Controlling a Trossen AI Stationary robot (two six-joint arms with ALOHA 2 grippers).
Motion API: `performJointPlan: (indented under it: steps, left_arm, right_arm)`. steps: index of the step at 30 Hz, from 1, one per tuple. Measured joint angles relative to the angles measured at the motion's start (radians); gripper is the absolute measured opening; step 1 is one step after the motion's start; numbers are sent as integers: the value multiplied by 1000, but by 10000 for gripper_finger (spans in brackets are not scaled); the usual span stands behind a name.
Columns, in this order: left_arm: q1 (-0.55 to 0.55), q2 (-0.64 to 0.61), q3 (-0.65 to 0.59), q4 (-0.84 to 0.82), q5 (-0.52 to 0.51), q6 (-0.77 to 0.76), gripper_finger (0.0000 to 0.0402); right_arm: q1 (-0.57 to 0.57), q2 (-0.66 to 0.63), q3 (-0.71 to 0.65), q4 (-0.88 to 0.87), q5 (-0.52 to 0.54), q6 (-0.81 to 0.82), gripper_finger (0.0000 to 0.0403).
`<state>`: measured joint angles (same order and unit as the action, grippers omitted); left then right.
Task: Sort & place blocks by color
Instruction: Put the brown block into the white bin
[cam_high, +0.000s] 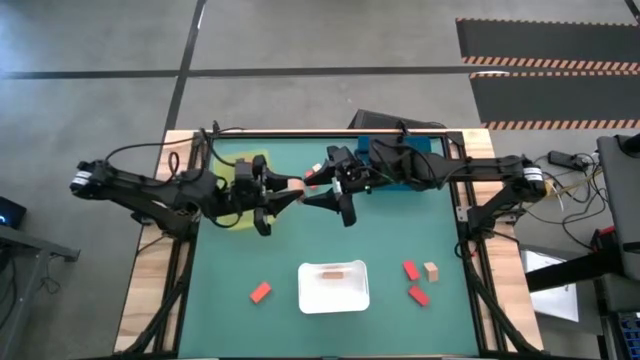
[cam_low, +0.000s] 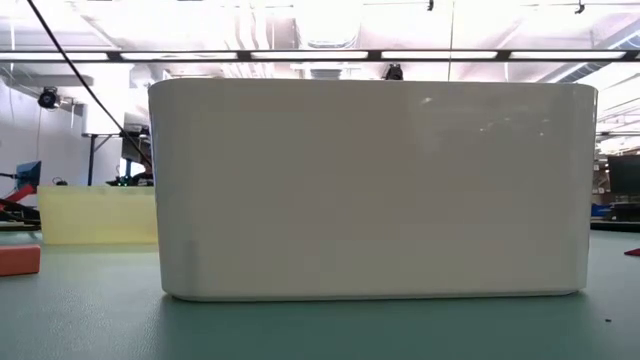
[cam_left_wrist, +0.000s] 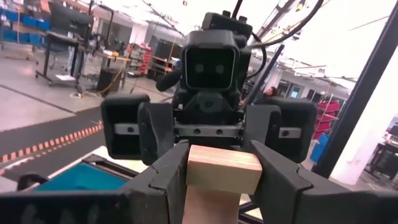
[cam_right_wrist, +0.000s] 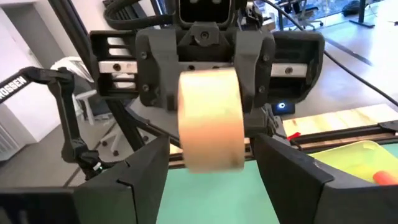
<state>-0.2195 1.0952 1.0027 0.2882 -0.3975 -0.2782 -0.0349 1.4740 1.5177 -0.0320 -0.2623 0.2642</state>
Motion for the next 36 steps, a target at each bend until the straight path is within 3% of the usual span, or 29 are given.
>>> performJointPlan:
  steps: [25,36]
  left_arm:
    - [5,27,0,48,5,-34,131]
    - [5,30,0,43,4,-54,131]
  right_arm:
    - [0,-6,0,-16,0,-40,147]
    - [0,-2,0,-19,0,-54,134]
